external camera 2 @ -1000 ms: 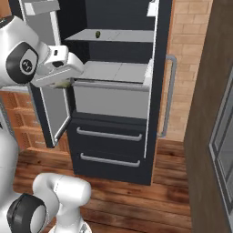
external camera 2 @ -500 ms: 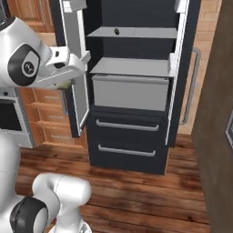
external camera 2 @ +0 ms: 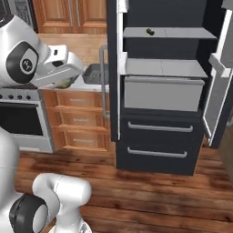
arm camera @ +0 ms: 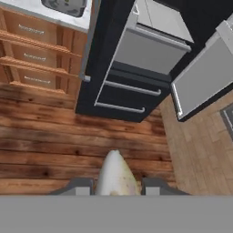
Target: Place one squash and one fish in each tupperware on the nearby counter, to pack two identical lunches.
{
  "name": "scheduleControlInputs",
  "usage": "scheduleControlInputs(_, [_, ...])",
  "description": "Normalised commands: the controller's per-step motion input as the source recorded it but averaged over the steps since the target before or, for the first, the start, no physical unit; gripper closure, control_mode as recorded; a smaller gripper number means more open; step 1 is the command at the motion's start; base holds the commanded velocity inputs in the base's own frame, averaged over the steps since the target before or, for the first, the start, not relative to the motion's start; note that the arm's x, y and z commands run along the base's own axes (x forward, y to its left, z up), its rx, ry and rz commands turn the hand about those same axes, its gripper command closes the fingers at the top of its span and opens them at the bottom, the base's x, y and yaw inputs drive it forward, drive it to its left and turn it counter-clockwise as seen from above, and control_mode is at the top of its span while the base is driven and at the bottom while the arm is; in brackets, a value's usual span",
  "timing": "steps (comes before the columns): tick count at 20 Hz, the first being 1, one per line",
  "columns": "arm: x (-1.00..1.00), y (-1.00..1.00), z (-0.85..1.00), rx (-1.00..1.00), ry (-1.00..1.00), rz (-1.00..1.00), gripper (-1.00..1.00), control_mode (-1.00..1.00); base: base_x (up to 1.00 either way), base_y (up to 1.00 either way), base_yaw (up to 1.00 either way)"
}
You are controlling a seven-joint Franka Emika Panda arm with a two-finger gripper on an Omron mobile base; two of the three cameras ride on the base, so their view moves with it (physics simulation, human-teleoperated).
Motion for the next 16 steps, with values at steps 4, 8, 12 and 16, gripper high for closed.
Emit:
scheduleControlInputs(4, [0.0,0.0,0.0,0.0,0.0,0.0,1.0,1.0,-0.01,1.0,-0.14])
scheduleControlInputs(8, [0.0,0.0,0.0,0.0,0.0,0.0,1.0,1.0,0.0,1.0,-0.08])
scheduleControlInputs(12, [0.0,0.0,0.0,0.0,0.0,0.0,1.0,1.0,0.19,0.99,0.0])
scheduleControlInputs(16, [0.0,0.0,0.0,0.0,0.0,0.0,1.0,1.0,0.96,0.39,0.02])
